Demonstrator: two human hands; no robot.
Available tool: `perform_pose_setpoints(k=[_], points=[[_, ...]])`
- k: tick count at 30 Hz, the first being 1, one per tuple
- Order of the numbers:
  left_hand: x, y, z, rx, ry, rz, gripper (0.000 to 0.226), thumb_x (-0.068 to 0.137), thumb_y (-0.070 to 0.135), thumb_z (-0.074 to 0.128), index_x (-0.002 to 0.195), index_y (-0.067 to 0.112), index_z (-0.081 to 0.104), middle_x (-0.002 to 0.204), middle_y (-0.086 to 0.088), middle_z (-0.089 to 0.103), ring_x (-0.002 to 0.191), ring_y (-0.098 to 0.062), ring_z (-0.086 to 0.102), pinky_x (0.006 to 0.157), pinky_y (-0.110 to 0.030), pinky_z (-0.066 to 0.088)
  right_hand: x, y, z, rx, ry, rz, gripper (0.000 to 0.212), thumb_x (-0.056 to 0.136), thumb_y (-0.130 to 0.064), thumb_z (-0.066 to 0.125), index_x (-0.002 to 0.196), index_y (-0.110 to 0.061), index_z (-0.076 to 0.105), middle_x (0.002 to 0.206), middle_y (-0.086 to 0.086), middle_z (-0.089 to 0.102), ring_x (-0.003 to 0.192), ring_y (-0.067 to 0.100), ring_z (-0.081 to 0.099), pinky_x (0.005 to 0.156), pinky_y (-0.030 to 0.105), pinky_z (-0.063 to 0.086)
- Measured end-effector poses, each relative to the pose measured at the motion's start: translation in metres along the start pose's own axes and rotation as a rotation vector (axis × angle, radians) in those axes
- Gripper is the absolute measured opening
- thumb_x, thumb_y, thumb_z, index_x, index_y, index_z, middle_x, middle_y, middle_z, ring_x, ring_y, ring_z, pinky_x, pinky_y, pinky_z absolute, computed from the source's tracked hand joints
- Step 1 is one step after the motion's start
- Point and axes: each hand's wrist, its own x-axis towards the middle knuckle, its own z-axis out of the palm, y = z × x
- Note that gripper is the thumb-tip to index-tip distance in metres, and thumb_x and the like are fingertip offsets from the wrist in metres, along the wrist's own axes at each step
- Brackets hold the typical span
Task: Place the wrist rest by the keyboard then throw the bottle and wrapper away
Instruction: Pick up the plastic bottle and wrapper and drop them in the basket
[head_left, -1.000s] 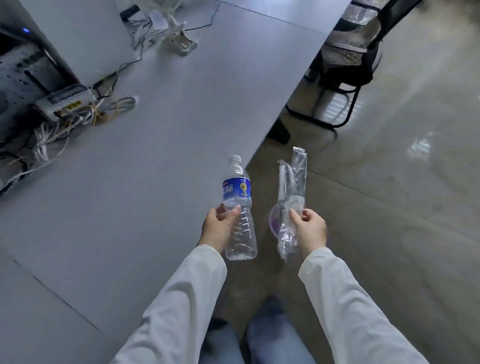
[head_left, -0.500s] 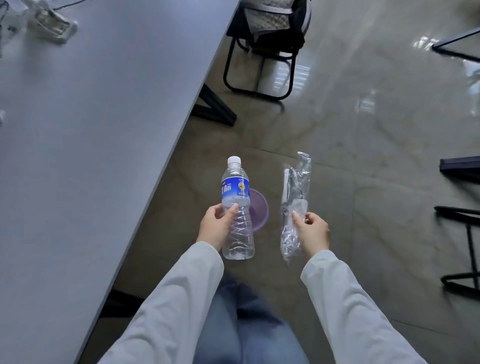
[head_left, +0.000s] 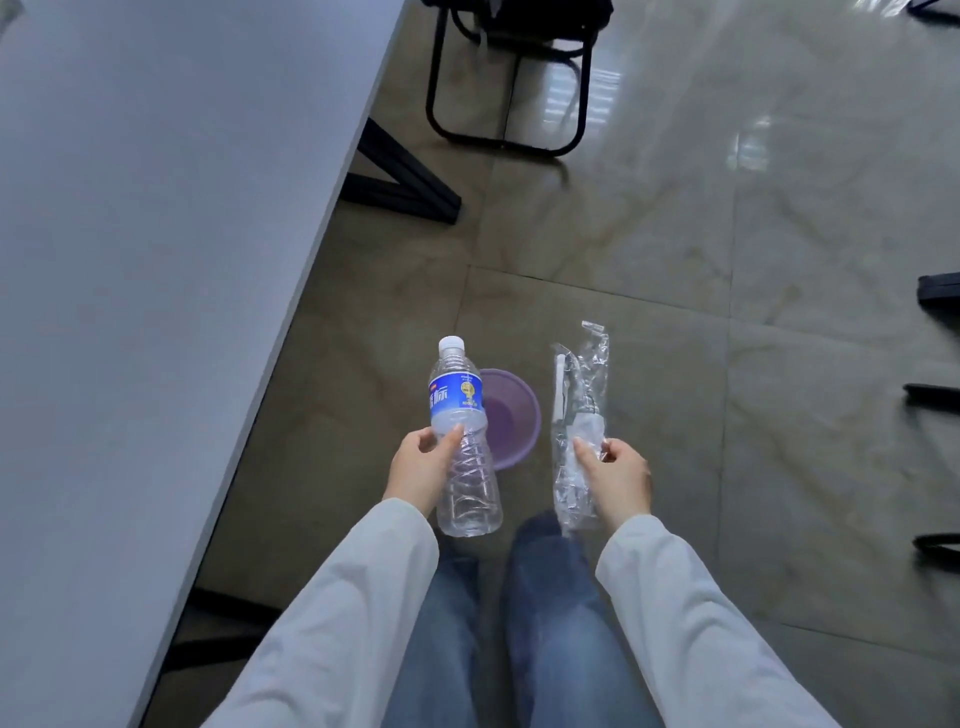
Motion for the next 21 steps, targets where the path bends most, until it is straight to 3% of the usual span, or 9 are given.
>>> perform_pose_setpoints(k=[3,6,10,14,15,18,21], points=[[0.035,-0.025,0.016,-0.017,0.023,-0.061,0.057,0.083,0.035,0.06,0.129,0.006,0.044,0.126,-0.011,0.056,0.113,-0.028,0.058,0.102,-0.043,0.044,0.035,0.023,0.019,0.016,-0.08,0.046,0.021,0.084,-0.025,0.06,0.076,-0.01,0.048,0.073,0.006,0.047,0.073,0.024,0.043,0.062,0.03,0.033],[0.088,-0.057,0.04,-0.037,0.048,-0.111,0.059,0.081,0.037,0.061,0.129,0.009,0.042,0.125,-0.01,0.055,0.114,-0.029,0.057,0.103,-0.045,0.044,0.081,0.054,0.048,-0.001,-0.145,0.073,0.029,0.084,-0.023,0.061,0.104,-0.004,0.055,0.092,0.008,0.052,0.087,0.024,0.048,0.077,0.025,0.034],[0.173,-0.098,0.071,0.034,0.014,-0.143,0.049,0.081,0.037,0.06,0.12,0.012,0.045,0.121,-0.01,0.055,0.111,-0.029,0.057,0.102,-0.045,0.044,0.148,0.102,0.102,-0.048,-0.201,0.106,0.039,0.082,-0.023,0.063,0.112,0.001,0.055,0.107,0.013,0.059,0.104,0.03,0.055,0.089,0.031,0.04],[0.254,-0.133,0.095,0.075,0.02,-0.152,0.017,0.085,0.03,0.057,0.086,0.015,0.049,0.092,-0.004,0.053,0.09,-0.025,0.054,0.089,-0.035,0.045,0.217,0.14,0.162,-0.157,-0.294,0.122,0.044,0.081,-0.025,0.065,0.115,0.0,0.054,0.121,0.017,0.061,0.112,0.031,0.055,0.092,0.032,0.04],[0.271,-0.141,0.1,0.085,0.026,-0.155,0.016,0.086,0.03,0.056,0.086,0.015,0.05,0.091,-0.004,0.053,0.089,-0.026,0.054,0.088,-0.034,0.045,0.231,0.147,0.175,-0.184,-0.312,0.12,0.044,0.081,-0.026,0.065,0.115,0.0,0.054,0.121,0.016,0.061,0.112,0.031,0.056,0.092,0.032,0.04],[0.312,-0.157,0.109,0.095,0.017,-0.156,0.044,0.085,0.036,0.054,0.118,0.008,0.052,0.109,-0.008,0.059,0.096,-0.027,0.057,0.094,-0.035,0.046,0.265,0.158,0.205,-0.217,-0.353,0.1,0.047,0.08,-0.03,0.065,0.115,-0.001,0.055,0.121,0.015,0.063,0.112,0.031,0.057,0.092,0.033,0.042],[0.331,-0.165,0.107,0.102,-0.006,-0.188,0.059,0.087,0.046,0.046,0.136,0.014,0.038,0.128,-0.004,0.052,0.114,-0.028,0.053,0.101,-0.038,0.04,0.281,0.162,0.222,-0.162,-0.366,0.124,0.064,0.078,-0.045,0.062,0.126,-0.005,0.048,0.128,0.012,0.058,0.118,0.03,0.054,0.096,0.034,0.041]])
